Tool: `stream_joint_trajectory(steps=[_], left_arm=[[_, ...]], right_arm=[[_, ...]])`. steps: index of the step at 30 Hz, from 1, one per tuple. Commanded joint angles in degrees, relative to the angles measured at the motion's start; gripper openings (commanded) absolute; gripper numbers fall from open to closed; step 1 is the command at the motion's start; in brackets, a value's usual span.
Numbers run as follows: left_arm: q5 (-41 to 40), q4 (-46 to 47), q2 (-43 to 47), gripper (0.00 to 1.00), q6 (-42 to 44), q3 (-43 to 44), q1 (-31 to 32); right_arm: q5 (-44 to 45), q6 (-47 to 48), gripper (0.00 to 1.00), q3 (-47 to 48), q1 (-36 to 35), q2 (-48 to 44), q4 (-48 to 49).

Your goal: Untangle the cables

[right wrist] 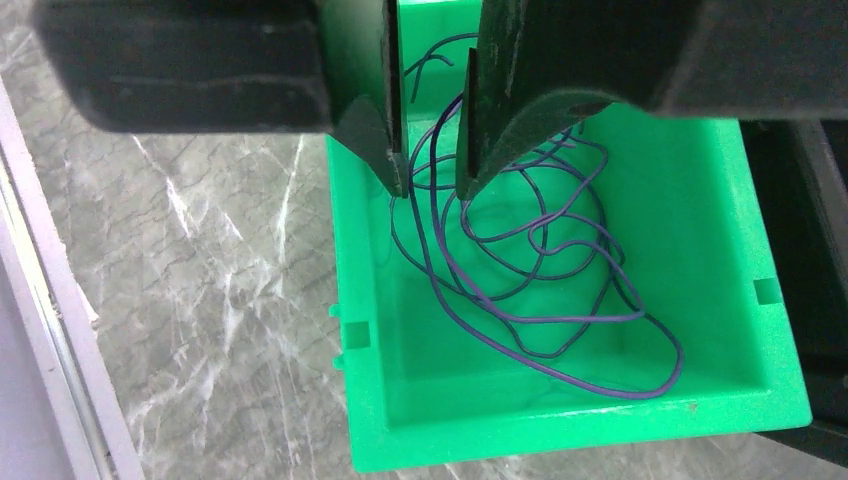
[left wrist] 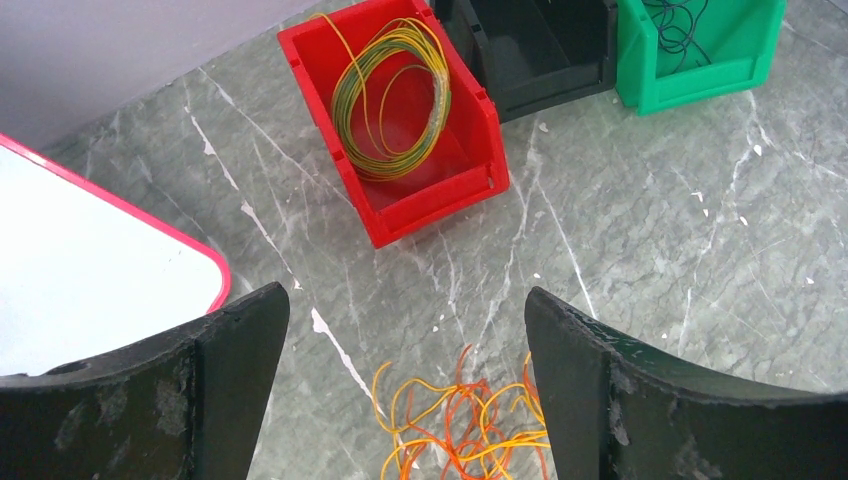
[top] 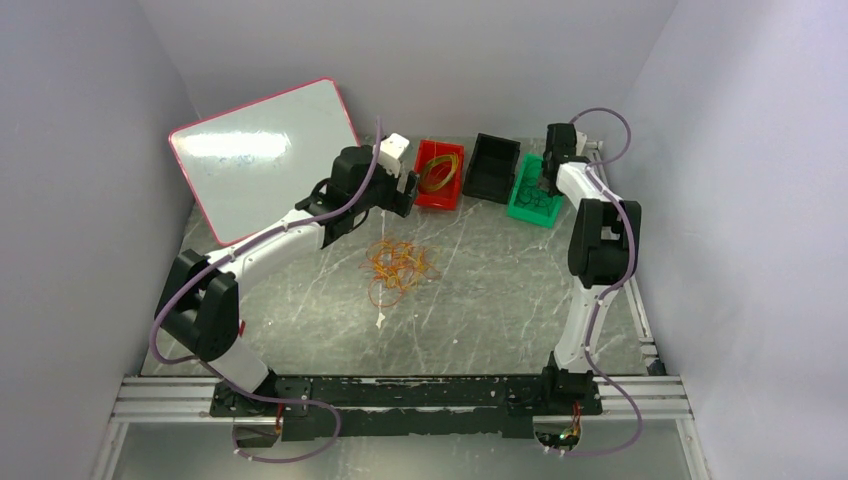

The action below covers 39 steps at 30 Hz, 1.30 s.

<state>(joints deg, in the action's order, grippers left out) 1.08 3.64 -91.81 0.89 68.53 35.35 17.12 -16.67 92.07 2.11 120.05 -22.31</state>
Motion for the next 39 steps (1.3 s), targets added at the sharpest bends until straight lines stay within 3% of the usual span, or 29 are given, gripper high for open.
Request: stream_joint_trajectory(steps=[1, 7, 12, 18, 24, 29, 32, 39], left_arm=[[-0.3, 0.7, 0.1, 0.92, 0.6, 0.0, 0.0], [-0.1, 0.5, 0.0, 0.91, 0.6, 0.1, 0.0], [-1.3, -0.2, 0.1, 0.92, -0.2, 0.6, 0.0], [-6.0, -5.4, -0.7, 0.99, -3.0, 4.4, -0.1], [-9.4, -6.2, 2.3, 1.0, -3.2, 4.0, -0.3], [-9.2, -11.1, 5.0, 0.99, -5.5, 4.9, -0.4], [-9.8, -17.9, 5.6, 0.92, -9.4, 5.0, -0.3], [-9.6, -20.4, 16.9, 0.91, -17.2, -10.2, -0.4]], right_arm=[[-0.5, 0.4, 0.31, 1.9, 0.4, -1.6, -0.8], [-1.0, 0.6, 0.44, 2.8, 0.4, -6.3, -2.1], [0.4, 0.6, 0.5, 2.9, 0.4, -10.5, -3.3], [-1.3, -0.7, 0.5, 1.7, 0.2, -15.6, -3.6], [-7.4, -2.7, 0.5, -0.8, -1.2, -20.3, -4.1], [-10.0, -2.5, 0.5, -4.5, -6.9, -25.9, -5.0], [-11.1, -3.0, 0.5, -8.3, -12.5, -29.2, -5.5], [-20.2, -3.1, 0.46, -19.0, -23.4, -34.0, -4.2]])
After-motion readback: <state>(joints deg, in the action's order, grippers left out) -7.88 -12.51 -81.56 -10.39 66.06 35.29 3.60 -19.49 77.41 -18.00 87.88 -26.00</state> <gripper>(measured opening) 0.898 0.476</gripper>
